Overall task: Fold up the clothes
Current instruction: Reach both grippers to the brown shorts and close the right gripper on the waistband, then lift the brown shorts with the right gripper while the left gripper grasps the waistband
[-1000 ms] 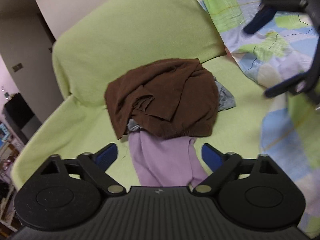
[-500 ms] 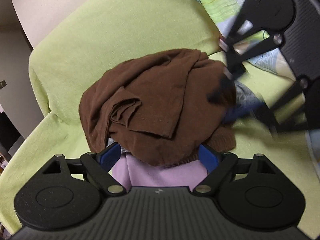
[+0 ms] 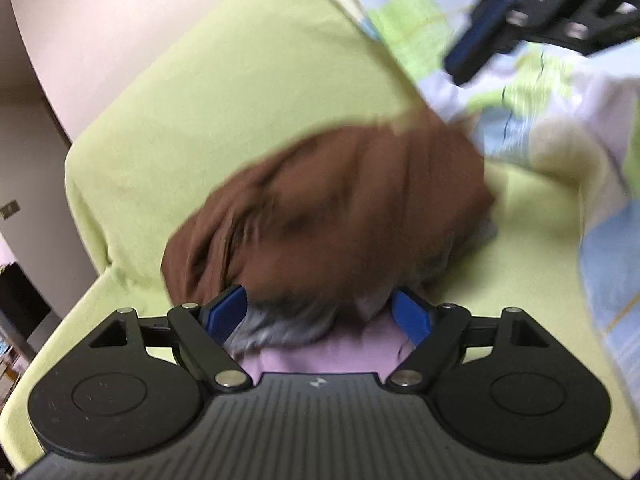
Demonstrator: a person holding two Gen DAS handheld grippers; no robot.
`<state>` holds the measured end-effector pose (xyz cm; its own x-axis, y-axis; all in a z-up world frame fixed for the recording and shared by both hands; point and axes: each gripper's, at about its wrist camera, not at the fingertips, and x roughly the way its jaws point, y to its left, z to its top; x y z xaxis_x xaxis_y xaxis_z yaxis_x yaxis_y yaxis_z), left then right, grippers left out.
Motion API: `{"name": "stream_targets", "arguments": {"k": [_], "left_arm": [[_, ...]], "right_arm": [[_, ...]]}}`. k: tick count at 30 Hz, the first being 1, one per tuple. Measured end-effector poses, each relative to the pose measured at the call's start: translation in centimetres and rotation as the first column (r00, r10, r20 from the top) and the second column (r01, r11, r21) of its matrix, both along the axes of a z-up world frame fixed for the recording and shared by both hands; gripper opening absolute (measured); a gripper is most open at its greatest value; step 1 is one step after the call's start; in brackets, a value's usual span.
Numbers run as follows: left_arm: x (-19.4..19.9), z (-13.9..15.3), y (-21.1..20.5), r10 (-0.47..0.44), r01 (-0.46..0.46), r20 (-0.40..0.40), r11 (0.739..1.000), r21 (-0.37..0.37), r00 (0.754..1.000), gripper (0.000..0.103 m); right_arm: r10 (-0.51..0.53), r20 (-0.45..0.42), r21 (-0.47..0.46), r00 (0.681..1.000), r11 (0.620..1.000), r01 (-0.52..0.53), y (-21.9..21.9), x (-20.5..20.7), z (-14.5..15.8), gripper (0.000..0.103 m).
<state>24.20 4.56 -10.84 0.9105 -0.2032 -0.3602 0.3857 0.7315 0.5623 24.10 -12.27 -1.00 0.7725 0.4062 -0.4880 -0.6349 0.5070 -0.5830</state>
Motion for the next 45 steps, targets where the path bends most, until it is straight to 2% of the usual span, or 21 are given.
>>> {"name": "stream_targets", "arguments": {"k": [4, 6, 8, 9, 10, 14, 15, 17, 18, 19, 20, 22, 27, 29, 32, 35, 36, 37, 41, 43, 45], "left_arm": [[1.0, -0.1, -0.9, -0.022, 0.023, -0.009, 0.998, 0.054, 1.0, 0.049], [1.0, 0.5, -0.6, -0.017, 0.018, -0.011, 1.0, 0.022, 1.0, 0.041], [1.1, 1.0, -0.3, -0.013, 0.013, -0.013, 1.0, -0.009, 1.0, 0.041], [1.1, 1.3, -0.1, -0.017, 0.017, -0.013, 1.0, -0.013, 1.0, 0.041], [1.1, 1.4, -0.1, -0.025, 0.025, -0.013, 1.0, -0.013, 1.0, 0.041], [0.8, 2.1, 0.1, -0.044, 0.044, -0.014, 0.999, -0.004, 0.999, 0.041], [0.8, 2.1, 0.2, -0.046, 0.046, -0.015, 0.999, -0.003, 0.999, 0.041], [0.7, 2.0, 0.3, -0.047, 0.047, -0.018, 0.999, -0.002, 0.999, 0.041], [0.6, 1.9, 0.3, -0.041, 0.041, -0.013, 0.999, 0.003, 0.999, 0.045], [0.4, 1.7, 0.3, -0.033, 0.033, -0.001, 0.999, 0.008, 0.999, 0.05], [0.2, 1.5, 0.2, -0.025, 0.024, 0.019, 1.0, 0.01, 1.0, 0.053], [-0.4, 0.9, -0.2, -0.011, 0.009, 0.075, 1.0, 0.022, 0.997, 0.081], [-0.9, 1.8, -2.1, 0.007, -0.008, 0.152, 1.0, 0.006, 0.988, 0.082], [-0.9, 3.1, -2.7, 0.01, -0.007, 0.164, 1.0, -0.021, 0.986, 0.078], [-1.3, 5.5, -4.0, 0.006, 0.003, 0.174, 0.999, -0.051, 0.985, 0.063], [-2.8, 9.1, -5.5, -0.043, 0.053, 0.157, 0.997, -0.061, 0.987, 0.034], [-3.4, 10.2, -6.0, -0.055, 0.065, 0.161, 0.996, -0.055, 0.985, 0.014], [-4.5, 11.9, -6.5, -0.074, 0.084, 0.172, 0.995, -0.048, 0.982, 0.004], [-8.2, 16.8, -7.8, -0.132, 0.151, 0.201, 0.985, -0.08, 0.971, 0.004], [-11.7, 20.3, -9.5, -0.207, 0.233, 0.201, 0.966, -0.114, 0.957, 0.004], [-14.0, 21.7, -11.0, -0.255, 0.284, 0.194, 0.949, -0.139, 0.947, 0.01]], "right_arm": [[-0.031, -0.014, 0.028, 0.999, 0.999, 0.031, -2.0, -0.8, 0.4, 0.0], [-0.04, 0.008, -0.019, 0.999, 0.999, 0.04, -2.5, 2.1, -1.0, 0.003], [-0.014, 0.052, -0.066, 0.999, 0.998, 0.018, -2.2, 2.1, -2.3, 0.044], [0.019, 0.079, -0.079, 0.997, 0.997, -0.013, -1.7, 2.1, -2.9, 0.071], [0.052, 0.106, -0.093, 0.993, 0.995, -0.042, -1.2, 2.1, -3.4, 0.077], [0.124, 0.136, -0.123, 0.983, 0.987, -0.108, 1.8, 3.4, -4.9, 0.072], [0.142, 0.138, -0.133, 0.98, 0.983, -0.124, 2.9, 3.8, -5.7, 0.065], [0.155, 0.147, -0.165, 0.977, 0.978, -0.131, 4.4, 4.7, -6.6, 0.047], [0.158, 0.134, -0.186, 0.978, 0.974, -0.132, 5.4, 5.6, -7.2, 0.02], [0.155, 0.118, -0.185, 0.981, 0.974, -0.132, 5.6, 5.9, -7.2, 0.008], [0.147, 0.1, -0.166, 0.984, 0.978, -0.129, 5.6, 6.0, -7.0, 0.008], [0.119, 0.086, -0.091, 0.989, 0.99, -0.111, 4.8, 5.6, -5.6, 0.008], [0.047, 0.101, 0.077, 0.994, 0.995, -0.055, 0.3, 3.2, 0.8, 0.008], [0.026, 0.094, 0.115, 0.995, 0.993, -0.037, -1.2, 2.3, 2.7, 0.008], [-0.007, 0.077, 0.174, 0.997, 0.985, -0.007, -3.5, 0.9, 5.5, 0.008], [-0.05, 0.093, 0.202, 0.994, 0.979, 0.03, -5.7, -1.2, 8.0, 0.008], [-0.071, 0.095, 0.213, 0.993, 0.976, 0.049, -6.7, -1.7, 9.1, 0.008], [-0.095, 0.099, 0.23, 0.99, 0.971, 0.07, -7.9, -2.6, 10.6, 0.008], [-0.141, 0.133, 0.276, 0.981, 0.956, 0.1, -10.8, -4.6, 14.7, 0.008], [-0.177, 0.168, 0.3, 0.97, 0.946, 0.121, -13.2, -8.0, 18.0, 0.008], [-0.205, 0.189, 0.31, 0.96, 0.941, 0.139, -15.0, -10.5, 19.9, 0.008]]}}
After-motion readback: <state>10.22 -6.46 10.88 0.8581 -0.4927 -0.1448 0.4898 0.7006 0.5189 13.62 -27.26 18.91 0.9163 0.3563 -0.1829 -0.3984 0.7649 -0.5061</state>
